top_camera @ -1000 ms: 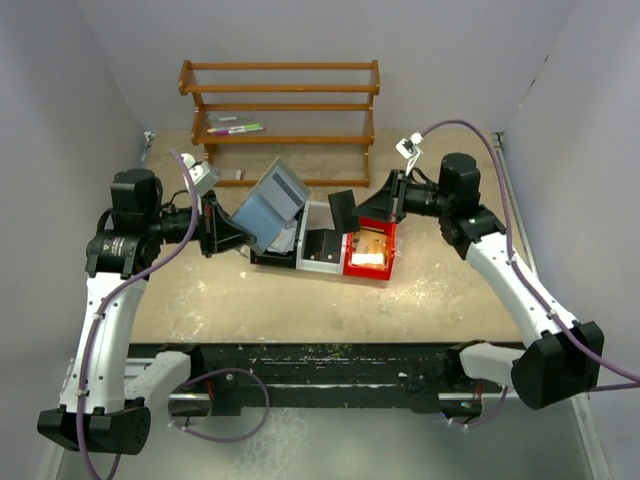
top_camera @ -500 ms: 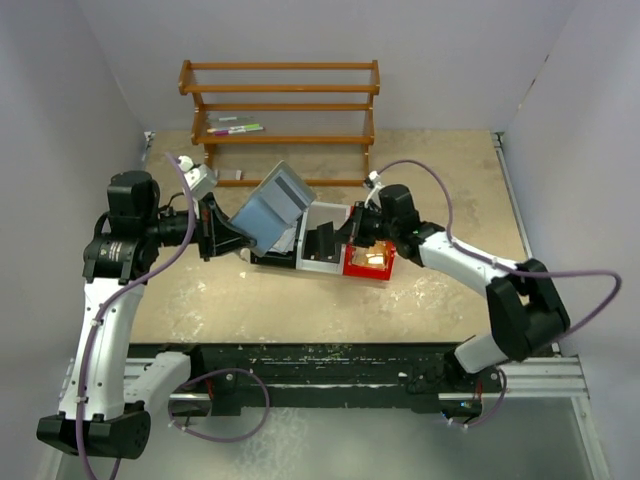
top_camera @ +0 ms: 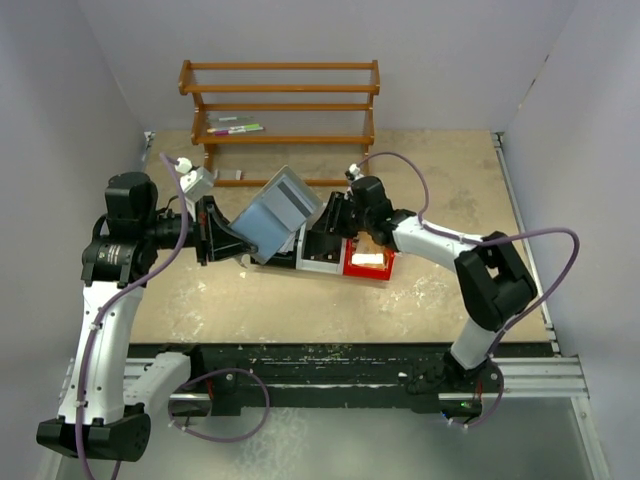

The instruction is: Take the credit cards out of the card holder

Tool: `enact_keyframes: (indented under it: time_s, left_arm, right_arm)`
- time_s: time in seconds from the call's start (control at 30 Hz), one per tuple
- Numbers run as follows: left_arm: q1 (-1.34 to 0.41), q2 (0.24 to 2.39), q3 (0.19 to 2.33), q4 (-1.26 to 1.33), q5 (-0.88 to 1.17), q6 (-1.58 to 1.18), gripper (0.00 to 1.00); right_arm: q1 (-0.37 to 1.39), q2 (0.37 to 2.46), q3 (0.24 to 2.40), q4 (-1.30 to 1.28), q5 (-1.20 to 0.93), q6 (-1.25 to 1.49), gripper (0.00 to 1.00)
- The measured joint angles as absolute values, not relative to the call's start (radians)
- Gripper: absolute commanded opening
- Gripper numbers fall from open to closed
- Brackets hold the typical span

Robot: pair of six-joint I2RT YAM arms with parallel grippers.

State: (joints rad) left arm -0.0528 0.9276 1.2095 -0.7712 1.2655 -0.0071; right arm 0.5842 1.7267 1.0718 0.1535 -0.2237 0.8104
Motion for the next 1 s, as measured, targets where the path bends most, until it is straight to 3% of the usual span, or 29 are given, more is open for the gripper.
enact_keyframes:
  time_s: [0.13,0.27,0.47,0.67,0.9,1.0]
  left_arm:
    - [-0.053,0.926,1.209,-0.771,1.285,-0.008,0.0]
    - [-0.053,0.926,1.209,-0.771,1.302,-0.014,0.0]
    - [-0.053,0.928,1.209,-0.764,1.319,-0.032,0.0]
    - [-0.053,0.928,1.209,-0.763,1.332,-0.046,0.0]
    - [-0.053,0.928,1.209,-0.763,1.342,-0.059,0.0]
    - [-0.053,0.928,1.209,-0.763,1.343,-0.061,0.0]
  right_arm:
    - [0.584,1.678,1.1,0.072,-0.221,0.769,0.66]
    - [0.574,1.493,1.1,0.051,-0.274,0.728,0.78]
    - [0.469,1.208,1.071,0.394,-0.585,0.799,1.0]
    - [0.446,1.203,1.014,0.781,-0.788,0.962,0.99]
    - [0.543,1.273,1.023,0.822,-0.852,0.965,0.99]
    - [0.579,1.283,1.048,0.821,-0.859,0.949,0.84]
